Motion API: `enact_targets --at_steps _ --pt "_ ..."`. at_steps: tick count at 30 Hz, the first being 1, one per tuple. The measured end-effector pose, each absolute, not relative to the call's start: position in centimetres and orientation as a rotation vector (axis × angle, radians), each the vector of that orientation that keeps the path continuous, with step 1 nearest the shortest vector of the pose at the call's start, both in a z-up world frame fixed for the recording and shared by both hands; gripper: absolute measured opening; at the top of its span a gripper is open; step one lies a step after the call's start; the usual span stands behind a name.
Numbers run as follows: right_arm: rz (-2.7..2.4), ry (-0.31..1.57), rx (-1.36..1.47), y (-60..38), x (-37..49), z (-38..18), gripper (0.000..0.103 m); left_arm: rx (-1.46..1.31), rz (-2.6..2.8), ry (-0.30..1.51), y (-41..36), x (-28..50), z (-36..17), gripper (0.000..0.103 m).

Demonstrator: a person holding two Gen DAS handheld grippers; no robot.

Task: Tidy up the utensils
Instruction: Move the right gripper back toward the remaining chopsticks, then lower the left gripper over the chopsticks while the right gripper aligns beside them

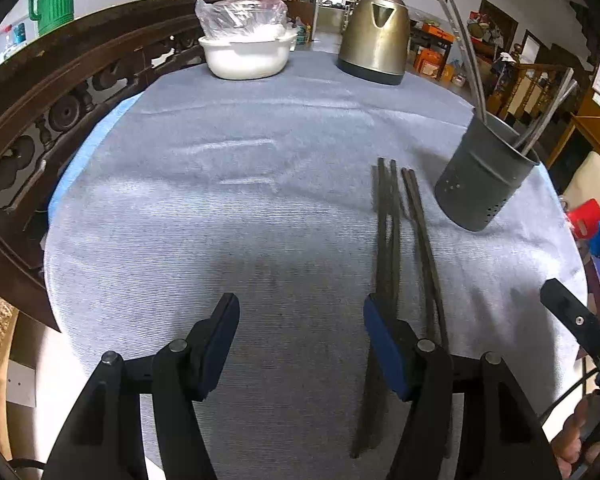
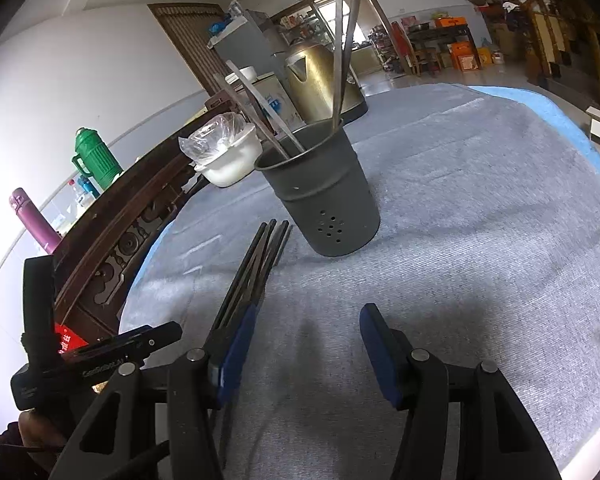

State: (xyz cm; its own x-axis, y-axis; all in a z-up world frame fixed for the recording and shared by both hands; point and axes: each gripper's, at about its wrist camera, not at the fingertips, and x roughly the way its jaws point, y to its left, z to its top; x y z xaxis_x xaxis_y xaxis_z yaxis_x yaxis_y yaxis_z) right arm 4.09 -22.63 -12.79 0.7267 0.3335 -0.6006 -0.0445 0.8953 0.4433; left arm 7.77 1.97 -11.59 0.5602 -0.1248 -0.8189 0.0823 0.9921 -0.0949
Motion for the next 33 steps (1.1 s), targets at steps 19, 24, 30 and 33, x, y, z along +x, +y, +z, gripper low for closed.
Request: enact_targets --at_steps 19,24,30,33 --pt "0.231 0.821 0.283 -18.0 5.9 -11.9 0.048 -0.014 -0.053 0.943 3.9 7.1 -11.3 0.066" --pt "0.239 0.908 0.262 -16.5 7.4 -13.2 0.037 -0.045 -0.051 0.953 4.7 7.1 -11.6 0.066" --pt "0.262 0.951 0.245 -15.0 8.0 -14.2 0.037 -0.078 -0.091 0.966 4.8 7.2 -11.9 0.066" --pt "0.255 0.970 0.218 -14.3 8.2 -14.6 0.030 -0.076 -0.098 0.971 4.6 7.2 -12.0 0.066"
